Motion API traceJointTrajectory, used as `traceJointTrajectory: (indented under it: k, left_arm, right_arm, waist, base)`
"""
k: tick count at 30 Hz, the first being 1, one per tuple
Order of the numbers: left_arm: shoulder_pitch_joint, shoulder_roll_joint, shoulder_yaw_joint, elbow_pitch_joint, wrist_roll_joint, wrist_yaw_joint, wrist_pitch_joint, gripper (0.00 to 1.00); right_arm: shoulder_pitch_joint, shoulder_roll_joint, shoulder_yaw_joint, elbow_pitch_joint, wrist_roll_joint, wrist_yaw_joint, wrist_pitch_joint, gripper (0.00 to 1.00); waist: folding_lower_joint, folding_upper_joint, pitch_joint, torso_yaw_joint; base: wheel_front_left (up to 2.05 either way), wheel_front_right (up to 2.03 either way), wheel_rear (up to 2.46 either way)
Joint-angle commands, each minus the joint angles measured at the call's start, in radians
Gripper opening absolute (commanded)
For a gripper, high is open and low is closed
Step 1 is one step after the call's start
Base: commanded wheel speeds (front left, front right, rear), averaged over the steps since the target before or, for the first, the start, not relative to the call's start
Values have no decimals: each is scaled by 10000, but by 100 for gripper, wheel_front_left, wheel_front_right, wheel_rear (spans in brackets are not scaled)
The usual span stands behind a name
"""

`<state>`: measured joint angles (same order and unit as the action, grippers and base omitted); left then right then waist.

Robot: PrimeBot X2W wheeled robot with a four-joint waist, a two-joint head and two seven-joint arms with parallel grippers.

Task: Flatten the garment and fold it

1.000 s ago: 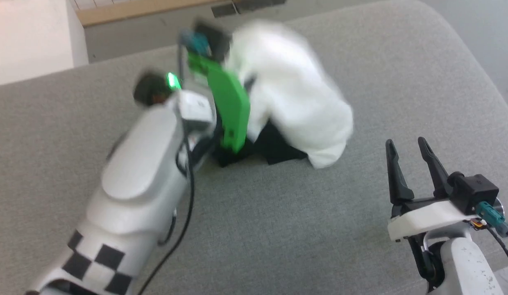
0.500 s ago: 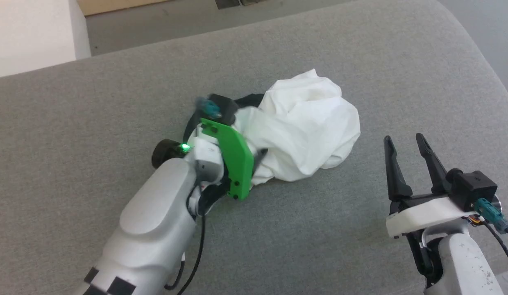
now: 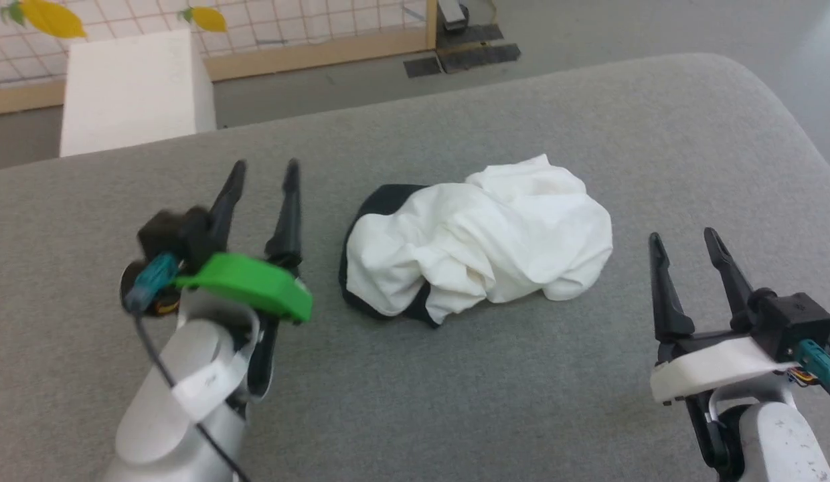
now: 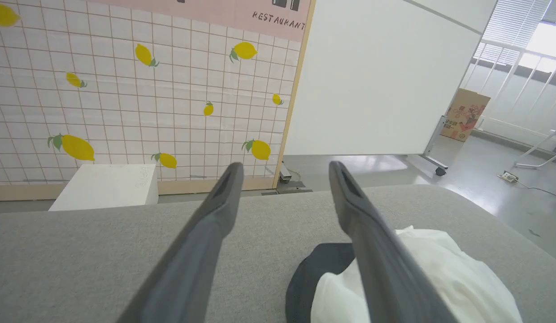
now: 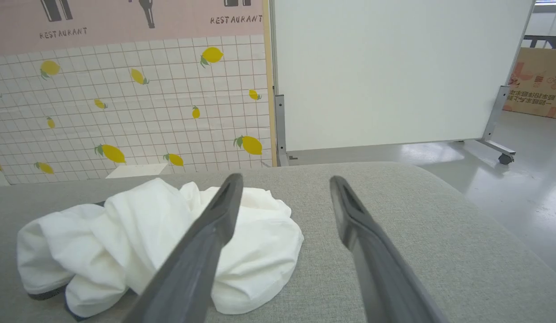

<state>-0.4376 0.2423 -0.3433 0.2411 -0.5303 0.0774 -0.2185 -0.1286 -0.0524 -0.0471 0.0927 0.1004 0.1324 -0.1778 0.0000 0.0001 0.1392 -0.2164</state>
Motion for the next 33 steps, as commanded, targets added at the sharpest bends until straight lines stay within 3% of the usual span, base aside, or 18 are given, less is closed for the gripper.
traceJointTrajectory:
  k: [1, 7, 13, 24, 32, 33]
  left_arm:
    - [436, 95, 161, -143, 114, 132, -196, 100]
    - [1946, -22, 1021, -1078, 511, 390, -423, 100]
    - [3217, -571, 1735, -1884, 1151, 249, -430, 100]
    - [3332, -1547, 2447, -2308, 2061, -422, -431, 100]
    - [3159, -1861, 2581, -2245, 2345, -711, -432, 100]
    - [3152, -1876, 2574, -2226, 2360, -727, -432, 100]
  right_arm:
    - [179, 22, -14, -143, -119, -17, 105, 100]
    - [471, 22, 118, -572, -257, -17, 549, 100]
    - [345, -201, 697, -802, -210, -17, 1120, 100]
    - [-1809, -1780, 4213, -58, 720, -17, 4152, 100]
    - [-3243, -2036, 5560, 1434, 892, -17, 6194, 100]
    - [-3350, -2020, 5595, 1606, 847, -17, 6422, 61]
  waist:
    - [0, -1, -307, 306]
    - [0, -1, -448, 550]
    - [0, -1, -308, 848]
    - [0, -1, 322, 1794]
    - [0, -1, 629, 2388]
    - [0, -1, 649, 2437]
  base:
    - [0, 0, 0]
    - [0, 0, 0]
    - [0, 0, 0]
    - [0, 0, 0]
    - [0, 0, 0]
    - [0, 0, 0]
